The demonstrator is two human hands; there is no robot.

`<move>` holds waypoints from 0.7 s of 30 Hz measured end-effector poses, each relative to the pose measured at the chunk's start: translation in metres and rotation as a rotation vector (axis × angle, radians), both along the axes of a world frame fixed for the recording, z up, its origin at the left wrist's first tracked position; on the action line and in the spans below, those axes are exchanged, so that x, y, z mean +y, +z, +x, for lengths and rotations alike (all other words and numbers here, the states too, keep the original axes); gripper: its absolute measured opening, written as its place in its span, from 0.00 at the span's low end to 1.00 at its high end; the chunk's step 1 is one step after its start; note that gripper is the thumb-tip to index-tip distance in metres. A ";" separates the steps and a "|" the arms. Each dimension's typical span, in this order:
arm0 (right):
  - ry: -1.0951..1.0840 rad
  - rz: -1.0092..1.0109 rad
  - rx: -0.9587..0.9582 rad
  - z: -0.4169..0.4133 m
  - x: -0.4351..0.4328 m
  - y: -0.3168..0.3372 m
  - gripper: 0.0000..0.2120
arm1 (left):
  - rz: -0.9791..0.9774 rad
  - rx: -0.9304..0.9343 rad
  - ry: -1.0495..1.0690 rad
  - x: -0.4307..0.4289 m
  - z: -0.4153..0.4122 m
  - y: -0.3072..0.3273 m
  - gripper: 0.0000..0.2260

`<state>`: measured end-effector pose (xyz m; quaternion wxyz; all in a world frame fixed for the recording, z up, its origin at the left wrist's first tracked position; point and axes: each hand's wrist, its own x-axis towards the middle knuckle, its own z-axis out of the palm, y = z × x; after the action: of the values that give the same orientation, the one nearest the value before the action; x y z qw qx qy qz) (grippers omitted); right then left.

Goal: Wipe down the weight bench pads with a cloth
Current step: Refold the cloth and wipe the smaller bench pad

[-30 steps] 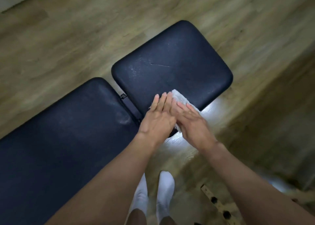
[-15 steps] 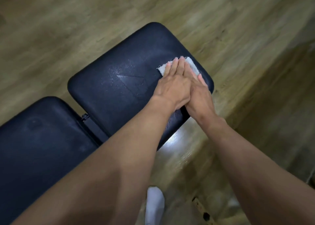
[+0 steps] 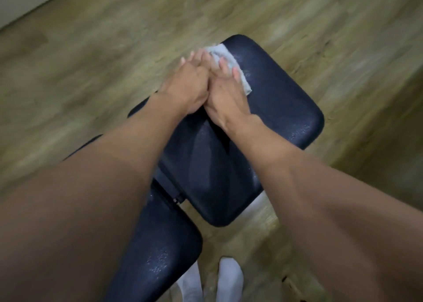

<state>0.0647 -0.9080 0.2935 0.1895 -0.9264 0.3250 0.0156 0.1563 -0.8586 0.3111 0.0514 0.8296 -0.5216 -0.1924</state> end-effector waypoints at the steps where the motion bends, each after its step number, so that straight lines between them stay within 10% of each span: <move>1: 0.033 -0.016 0.021 0.006 0.016 -0.001 0.27 | 0.015 -0.001 0.023 0.020 0.005 0.000 0.27; 21: 0.349 0.163 0.132 -0.150 0.168 0.039 0.27 | 0.194 0.130 0.252 0.199 -0.162 0.041 0.24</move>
<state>-0.0850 -0.7401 0.3327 0.2367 -0.9472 0.1691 0.1351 -0.0055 -0.6600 0.3517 0.0285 0.8754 -0.3879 -0.2872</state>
